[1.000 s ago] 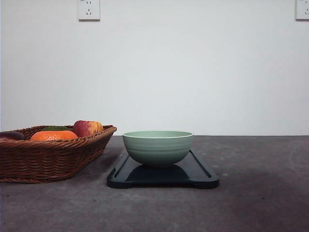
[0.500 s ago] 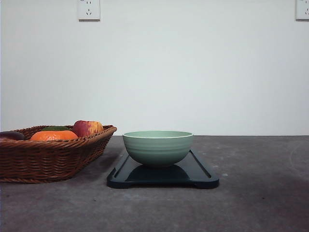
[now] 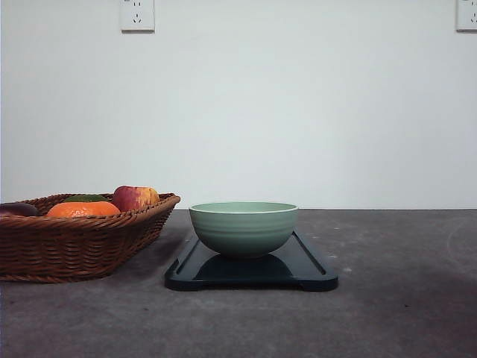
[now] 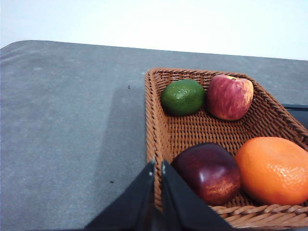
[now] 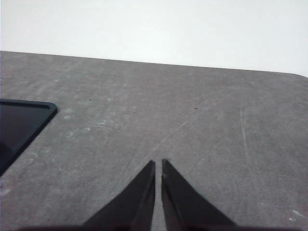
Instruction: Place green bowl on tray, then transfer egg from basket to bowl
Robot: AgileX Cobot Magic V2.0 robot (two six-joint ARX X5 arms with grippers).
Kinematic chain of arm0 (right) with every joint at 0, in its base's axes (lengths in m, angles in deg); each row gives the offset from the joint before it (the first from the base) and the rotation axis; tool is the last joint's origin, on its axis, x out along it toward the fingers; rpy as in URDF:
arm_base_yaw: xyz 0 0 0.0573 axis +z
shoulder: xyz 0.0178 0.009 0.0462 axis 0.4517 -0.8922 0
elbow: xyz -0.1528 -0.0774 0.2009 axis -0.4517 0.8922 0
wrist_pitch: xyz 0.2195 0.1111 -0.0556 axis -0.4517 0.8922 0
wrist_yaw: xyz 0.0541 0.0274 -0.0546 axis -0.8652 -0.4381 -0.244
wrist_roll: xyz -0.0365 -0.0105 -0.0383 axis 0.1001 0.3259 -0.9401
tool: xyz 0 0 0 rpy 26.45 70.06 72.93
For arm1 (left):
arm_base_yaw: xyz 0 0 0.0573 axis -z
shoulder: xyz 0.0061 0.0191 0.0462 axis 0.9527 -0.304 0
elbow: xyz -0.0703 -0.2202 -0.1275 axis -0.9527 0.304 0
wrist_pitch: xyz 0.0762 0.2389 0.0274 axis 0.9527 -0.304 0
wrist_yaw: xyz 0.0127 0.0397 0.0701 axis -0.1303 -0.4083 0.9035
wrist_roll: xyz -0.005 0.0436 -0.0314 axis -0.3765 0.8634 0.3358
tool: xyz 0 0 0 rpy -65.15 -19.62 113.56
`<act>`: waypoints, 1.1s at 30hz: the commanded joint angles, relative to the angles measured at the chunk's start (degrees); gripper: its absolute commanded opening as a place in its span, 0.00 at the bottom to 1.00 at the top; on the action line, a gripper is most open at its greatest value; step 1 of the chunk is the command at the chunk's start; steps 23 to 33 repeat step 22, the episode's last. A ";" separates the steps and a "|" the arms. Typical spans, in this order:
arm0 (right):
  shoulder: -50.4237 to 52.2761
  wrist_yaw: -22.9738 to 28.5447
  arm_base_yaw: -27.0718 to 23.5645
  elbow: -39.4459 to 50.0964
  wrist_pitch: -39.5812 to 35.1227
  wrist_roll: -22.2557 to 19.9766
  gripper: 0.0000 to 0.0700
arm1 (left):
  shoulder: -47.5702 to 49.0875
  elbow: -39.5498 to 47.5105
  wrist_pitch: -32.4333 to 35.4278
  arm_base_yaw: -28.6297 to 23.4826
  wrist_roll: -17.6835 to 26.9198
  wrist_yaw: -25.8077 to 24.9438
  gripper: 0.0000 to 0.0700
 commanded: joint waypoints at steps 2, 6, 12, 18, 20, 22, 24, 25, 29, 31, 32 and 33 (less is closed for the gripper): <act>-0.07 0.02 -0.09 0.26 -0.48 0.76 0.02 | 0.09 1.07 -0.44 -0.04 0.13 0.02 0.02; -0.07 0.02 -0.09 0.26 -0.46 0.76 0.02 | 0.09 1.07 -0.44 -0.04 0.13 0.02 0.02; -0.07 0.02 -0.09 0.26 -0.46 0.76 0.02 | 0.09 1.07 -0.44 -0.04 0.13 0.02 0.02; -0.07 0.02 -0.09 0.26 -0.46 0.76 0.02 | 0.09 1.07 -0.44 -0.04 0.13 0.02 0.02; -0.07 0.02 -0.09 0.26 -0.46 0.76 0.02 | 0.09 1.07 -0.44 -0.04 0.13 0.02 0.02; -0.07 0.02 -0.09 0.26 -0.46 0.76 0.02 | 0.09 1.07 -0.44 -0.04 0.13 0.02 0.02; -0.07 0.02 -0.09 0.26 -0.46 0.76 0.02 | 0.09 1.07 -0.44 -0.04 0.13 0.02 0.02; -0.07 0.02 -0.09 0.26 -0.46 0.76 0.02 | 0.09 1.07 -0.44 -0.04 0.13 0.02 0.02; -0.07 0.02 -0.09 0.26 -0.46 0.76 0.02 | 0.09 1.07 -0.44 -0.04 0.13 0.02 0.02; -0.07 0.02 -0.09 0.26 -0.46 0.76 0.02 | 0.09 1.07 -0.44 -0.04 0.13 0.02 0.02; -0.07 0.02 -0.09 0.26 -0.46 0.76 0.02 | 0.09 1.07 -0.44 -0.04 0.13 0.02 0.02; -0.07 0.02 -0.09 0.26 -0.46 0.76 0.02 | 0.09 1.07 -0.44 -0.04 0.13 0.02 0.02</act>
